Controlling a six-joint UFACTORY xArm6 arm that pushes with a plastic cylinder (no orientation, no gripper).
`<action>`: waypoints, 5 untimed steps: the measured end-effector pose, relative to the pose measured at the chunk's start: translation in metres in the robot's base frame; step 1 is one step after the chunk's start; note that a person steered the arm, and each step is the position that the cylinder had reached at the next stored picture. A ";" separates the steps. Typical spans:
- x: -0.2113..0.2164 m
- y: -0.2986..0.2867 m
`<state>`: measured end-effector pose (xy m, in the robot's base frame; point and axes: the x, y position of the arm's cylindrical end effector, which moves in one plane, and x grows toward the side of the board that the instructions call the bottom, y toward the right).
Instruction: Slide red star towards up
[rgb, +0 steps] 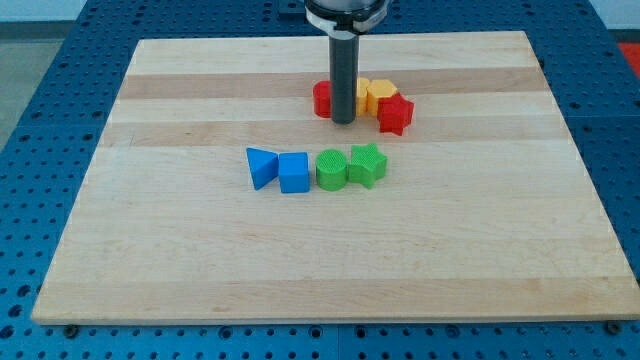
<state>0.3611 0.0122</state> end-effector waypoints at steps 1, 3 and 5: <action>-0.001 0.000; -0.002 0.023; -0.002 0.054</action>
